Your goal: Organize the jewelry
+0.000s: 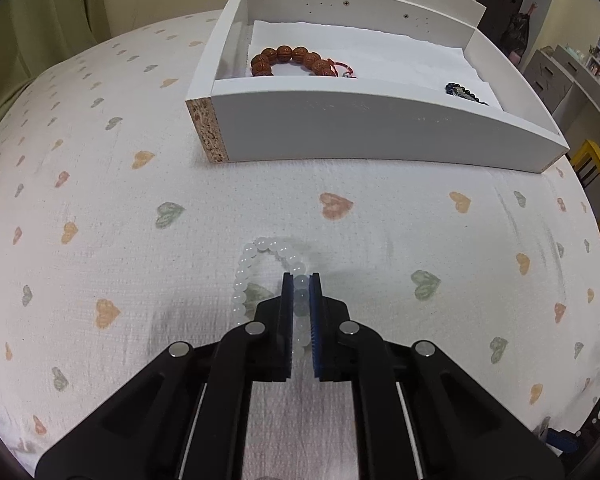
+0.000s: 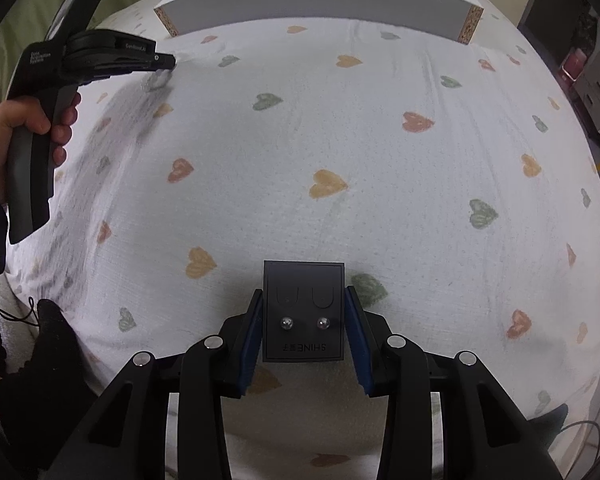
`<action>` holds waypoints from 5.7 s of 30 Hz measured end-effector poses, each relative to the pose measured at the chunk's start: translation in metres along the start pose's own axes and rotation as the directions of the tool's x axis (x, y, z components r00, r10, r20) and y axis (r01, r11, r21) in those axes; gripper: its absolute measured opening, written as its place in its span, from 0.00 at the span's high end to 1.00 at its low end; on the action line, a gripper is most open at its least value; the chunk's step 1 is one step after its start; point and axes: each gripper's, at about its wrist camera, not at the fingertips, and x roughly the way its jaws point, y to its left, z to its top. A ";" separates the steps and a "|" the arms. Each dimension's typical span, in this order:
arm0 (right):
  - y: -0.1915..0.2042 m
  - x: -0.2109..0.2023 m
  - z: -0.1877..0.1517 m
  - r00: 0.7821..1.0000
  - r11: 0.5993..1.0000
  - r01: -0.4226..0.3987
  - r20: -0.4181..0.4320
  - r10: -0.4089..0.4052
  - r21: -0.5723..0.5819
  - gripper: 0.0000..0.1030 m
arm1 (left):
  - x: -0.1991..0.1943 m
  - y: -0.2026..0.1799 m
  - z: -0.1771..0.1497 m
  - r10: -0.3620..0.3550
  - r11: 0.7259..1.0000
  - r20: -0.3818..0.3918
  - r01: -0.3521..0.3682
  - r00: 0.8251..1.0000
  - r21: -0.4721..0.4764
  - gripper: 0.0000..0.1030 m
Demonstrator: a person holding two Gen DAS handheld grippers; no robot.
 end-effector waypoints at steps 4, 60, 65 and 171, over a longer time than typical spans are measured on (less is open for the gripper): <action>0.003 -0.005 -0.003 1.000 1.000 0.002 0.008 -0.002 -0.004 0.60 | -0.005 -0.004 -0.002 0.018 1.000 -0.002 -0.018 1.000 0.019 0.94; -0.098 -0.022 0.376 0.925 0.999 0.011 0.380 -0.022 0.032 0.58 | 0.009 -0.033 0.212 0.084 0.996 0.195 -0.089 0.977 0.018 0.93; -0.099 -0.009 0.369 0.928 1.000 0.015 0.372 -0.024 0.027 0.45 | 0.020 -0.030 0.207 0.111 0.994 0.191 -0.112 0.975 -0.005 0.44; 0.025 -0.299 0.041 0.848 0.987 0.127 0.506 -0.160 0.099 0.20 | -0.340 -0.026 -0.040 0.165 0.984 0.369 -0.131 0.915 -0.118 0.08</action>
